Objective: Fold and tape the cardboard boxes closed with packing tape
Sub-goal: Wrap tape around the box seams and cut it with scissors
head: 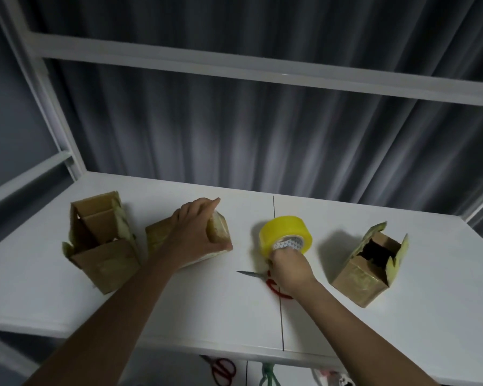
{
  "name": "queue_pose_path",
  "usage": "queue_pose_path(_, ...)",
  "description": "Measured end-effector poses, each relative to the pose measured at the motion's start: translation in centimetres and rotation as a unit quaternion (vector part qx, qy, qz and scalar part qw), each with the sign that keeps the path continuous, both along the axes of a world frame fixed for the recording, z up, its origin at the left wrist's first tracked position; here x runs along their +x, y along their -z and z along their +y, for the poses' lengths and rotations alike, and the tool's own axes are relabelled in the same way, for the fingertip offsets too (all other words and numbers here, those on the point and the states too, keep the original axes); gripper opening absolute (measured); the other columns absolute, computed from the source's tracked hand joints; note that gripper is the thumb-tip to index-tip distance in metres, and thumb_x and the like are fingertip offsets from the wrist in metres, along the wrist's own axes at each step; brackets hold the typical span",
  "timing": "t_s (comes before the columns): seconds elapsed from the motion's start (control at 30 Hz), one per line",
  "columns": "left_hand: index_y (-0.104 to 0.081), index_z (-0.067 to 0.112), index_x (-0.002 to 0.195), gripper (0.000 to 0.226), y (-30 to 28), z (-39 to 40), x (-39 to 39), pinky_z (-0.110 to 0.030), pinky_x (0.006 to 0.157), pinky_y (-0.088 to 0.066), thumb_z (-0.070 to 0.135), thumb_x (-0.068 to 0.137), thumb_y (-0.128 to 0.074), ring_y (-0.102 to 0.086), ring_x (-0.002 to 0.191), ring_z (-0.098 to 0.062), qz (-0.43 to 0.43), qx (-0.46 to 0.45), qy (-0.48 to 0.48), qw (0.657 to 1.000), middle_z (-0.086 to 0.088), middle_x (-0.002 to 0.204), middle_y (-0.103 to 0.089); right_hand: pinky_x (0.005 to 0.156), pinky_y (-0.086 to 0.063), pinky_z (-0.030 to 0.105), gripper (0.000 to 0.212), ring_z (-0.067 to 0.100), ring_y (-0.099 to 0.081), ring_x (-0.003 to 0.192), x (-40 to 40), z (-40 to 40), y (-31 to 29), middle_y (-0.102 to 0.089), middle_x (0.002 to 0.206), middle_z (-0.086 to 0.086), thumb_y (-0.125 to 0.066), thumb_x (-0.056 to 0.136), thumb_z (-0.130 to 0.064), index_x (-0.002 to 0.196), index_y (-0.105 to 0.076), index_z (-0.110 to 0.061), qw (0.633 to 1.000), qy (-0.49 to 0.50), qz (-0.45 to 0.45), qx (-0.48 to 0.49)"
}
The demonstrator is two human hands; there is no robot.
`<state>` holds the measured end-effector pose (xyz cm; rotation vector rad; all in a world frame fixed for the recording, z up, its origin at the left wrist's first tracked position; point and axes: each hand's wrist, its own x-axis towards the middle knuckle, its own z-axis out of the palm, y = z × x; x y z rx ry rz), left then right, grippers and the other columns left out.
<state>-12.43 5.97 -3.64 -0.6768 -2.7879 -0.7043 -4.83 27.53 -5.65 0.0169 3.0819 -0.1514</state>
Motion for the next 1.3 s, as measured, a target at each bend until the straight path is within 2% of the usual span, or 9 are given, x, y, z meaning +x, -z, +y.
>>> queue_pose_path(0.1, -0.021, 0.033, 0.147, 0.109, -0.6, -0.5, 0.5, -0.034, 0.109, -0.018, 0.074, 0.056, -0.066, -0.025, 0.132, -0.017, 0.003, 0.015, 0.020, 1.000, 0.008, 0.145, -0.029, 0.064, -0.041, 0.030, 0.029, 0.015, -0.054, 0.066, -1.0, -1.4, -1.3, -0.059, 0.067, -0.006, -0.051, 0.098, -0.019, 0.072, -0.060, -0.026, 0.937, -0.024, 0.110, -0.331)
queue_pose_path(0.2, -0.012, 0.030, 0.149, 0.119, -1.7, -0.4, 1.2, -0.034, 0.108, -0.025, 0.074, 0.056, -0.071, -0.029, 0.132, -0.018, 0.011, -0.002, 0.036, 0.999, 0.005, 0.148, -0.031, 0.084, -0.044, 0.017, 0.023, 0.005, -0.057, 0.096, -2.3, -3.1, -2.9, -0.062, 0.106, -0.010, -0.051, 0.098, -0.014, 0.109, -0.064, -0.030, 0.849, -0.058, 0.148, -0.504)
queue_pose_path(0.3, -0.004, 0.026, 0.150, 0.123, -2.6, -0.3, 2.3, -0.024, 0.099, -0.028, 0.065, 0.058, -0.076, -0.035, 0.128, -0.011, 0.016, 0.018, 0.059, 0.998, 0.009, 0.144, -0.037, 0.091, -0.042, 0.015, 0.031, 0.003, -0.053, 0.103, -3.3, -4.1, -3.5, -0.056, 0.118, -0.010, -0.049, 0.099, -0.010, 0.118, -0.060, -0.032, 0.841, -0.117, 0.106, -0.517)
queue_pose_path(0.57, 0.009, 0.030, 0.148, 0.130, -2.4, -2.1, 3.2, -0.010, 0.086, -0.031, 0.063, 0.057, -0.079, -0.036, 0.112, 0.003, -0.066, 0.002, 0.110, 0.992, 0.021, 0.135, -0.037, 0.086, -0.044, 0.023, 0.032, 0.010, -0.057, 0.092, -3.9, -4.6, -2.7, -0.062, 0.096, -0.003, -0.056, 0.089, 0.005, 0.086, -0.061, -0.027, 0.836, -0.156, -0.006, -0.525)
queue_pose_path(0.77, 0.014, 0.043, 0.139, 0.122, -2.3, -2.9, 3.3, -0.022, 0.094, -0.042, 0.062, 0.059, -0.077, -0.042, 0.112, -0.002, -0.091, -0.014, 0.135, 0.987, 0.016, 0.136, -0.039, 0.065, -0.048, 0.022, 0.010, 0.009, -0.056, 0.061, -3.5, -4.0, -4.5, -0.056, 0.067, 0.000, -0.060, 0.090, -0.005, 0.090, -0.060, -0.014, 0.791, -0.163, -0.130, -0.575)
queue_pose_path(0.9, 0.018, 0.049, 0.136, 0.121, -2.0, -3.3, 3.1, -0.031, 0.094, -0.047, 0.071, 0.056, -0.070, -0.044, 0.113, -0.006, -0.079, -0.017, 0.119, 0.990, 0.020, 0.133, -0.039, 0.058, -0.051, 0.021, 0.028, 0.006, -0.057, 0.053, -2.8, -4.1, -4.2, -0.054, 0.058, 0.000, -0.063, 0.088, -0.002, 0.115, -0.060, -0.009, 0.782, -0.077, -0.103, -0.609)
queue_pose_path(1.03, 0.017, 0.054, 0.132, 0.119, -1.8, -3.2, 3.2, -0.017, 0.089, -0.042, 0.059, 0.060, -0.078, -0.041, 0.108, 0.002, -0.091, 0.049, 0.114, 0.988, 0.038, 0.116, -0.031, 0.054, -0.051, 0.023, 0.030, 0.007, -0.058, 0.050, -1.9, -4.6, -3.0, -0.056, 0.049, -0.006, -0.069, 0.085, -0.004, 0.111, -0.056, -0.009, 0.727, -0.003, -0.057, -0.685)
queue_pose_path(1.13, 0.014, 0.058, 0.134, 0.118, -2.1, -2.9, 3.3, -0.019, 0.089, -0.043, 0.061, 0.060, -0.077, -0.038, 0.111, 0.006, -0.092, 0.083, 0.108, 0.986, 0.043, 0.117, -0.032, 0.047, -0.046, 0.022, 0.031, 0.010, -0.053, 0.041, -1.8, -5.2, -2.5, -0.057, 0.046, -0.003, -0.075, 0.080, -0.009, 0.099, -0.051, -0.012, 0.743, 0.031, -0.009, -0.669)
queue_pose_path(1.3, 0.008, 0.060, 0.135, 0.117, -2.8, -2.7, 3.4, -0.023, 0.093, -0.045, 0.075, 0.050, -0.070, -0.040, 0.113, 0.003, -0.093, 0.130, 0.102, 0.982, 0.040, 0.118, -0.036, 0.044, -0.032, 0.018, 0.040, 0.006, -0.040, 0.047, -2.3, -5.6, -1.6, -0.044, 0.056, -0.005, -0.077, 0.076, -0.035, 0.100, -0.051, -0.017, 0.840, 0.029, 0.062, -0.539)
